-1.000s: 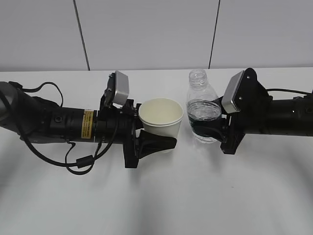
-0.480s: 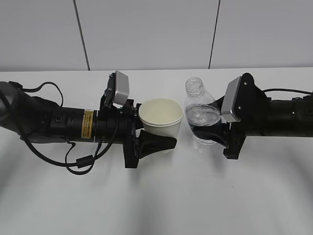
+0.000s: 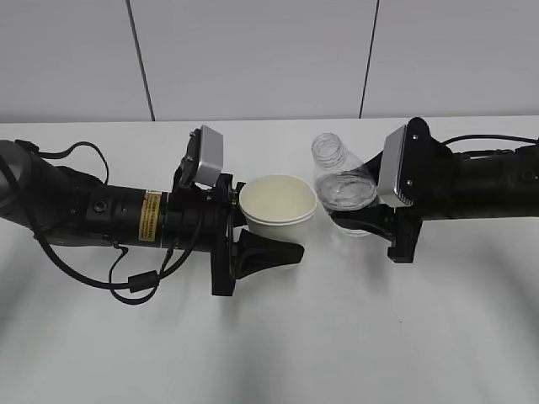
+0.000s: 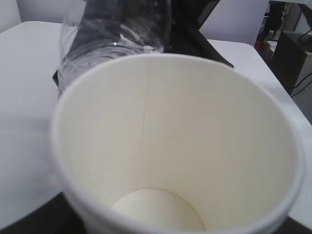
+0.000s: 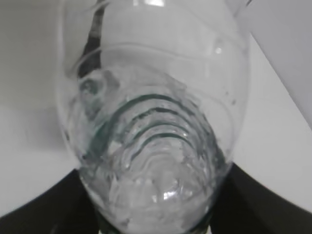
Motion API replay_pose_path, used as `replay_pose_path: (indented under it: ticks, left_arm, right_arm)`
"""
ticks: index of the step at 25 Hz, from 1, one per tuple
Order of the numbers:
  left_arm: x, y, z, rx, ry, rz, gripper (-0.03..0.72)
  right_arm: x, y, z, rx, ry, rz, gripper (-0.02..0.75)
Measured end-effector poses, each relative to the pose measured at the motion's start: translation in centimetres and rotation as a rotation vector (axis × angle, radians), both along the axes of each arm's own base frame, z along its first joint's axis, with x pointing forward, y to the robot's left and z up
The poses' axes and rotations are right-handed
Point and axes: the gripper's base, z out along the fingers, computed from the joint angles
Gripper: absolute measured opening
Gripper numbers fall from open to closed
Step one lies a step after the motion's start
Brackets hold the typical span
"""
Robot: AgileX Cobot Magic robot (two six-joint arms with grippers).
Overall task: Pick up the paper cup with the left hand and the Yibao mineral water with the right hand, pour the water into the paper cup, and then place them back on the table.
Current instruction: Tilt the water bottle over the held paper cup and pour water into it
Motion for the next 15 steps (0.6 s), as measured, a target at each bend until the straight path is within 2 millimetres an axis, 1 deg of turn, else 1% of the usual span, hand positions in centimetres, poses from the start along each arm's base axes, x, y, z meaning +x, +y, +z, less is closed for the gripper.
replay_pose_path:
  ticks: [15]
  left_arm:
    - [-0.14, -0.15, -0.02, 0.002, -0.001, -0.009, 0.412]
  right_arm:
    - [0.83, 0.06, 0.81, -0.069, -0.056, 0.060, 0.447]
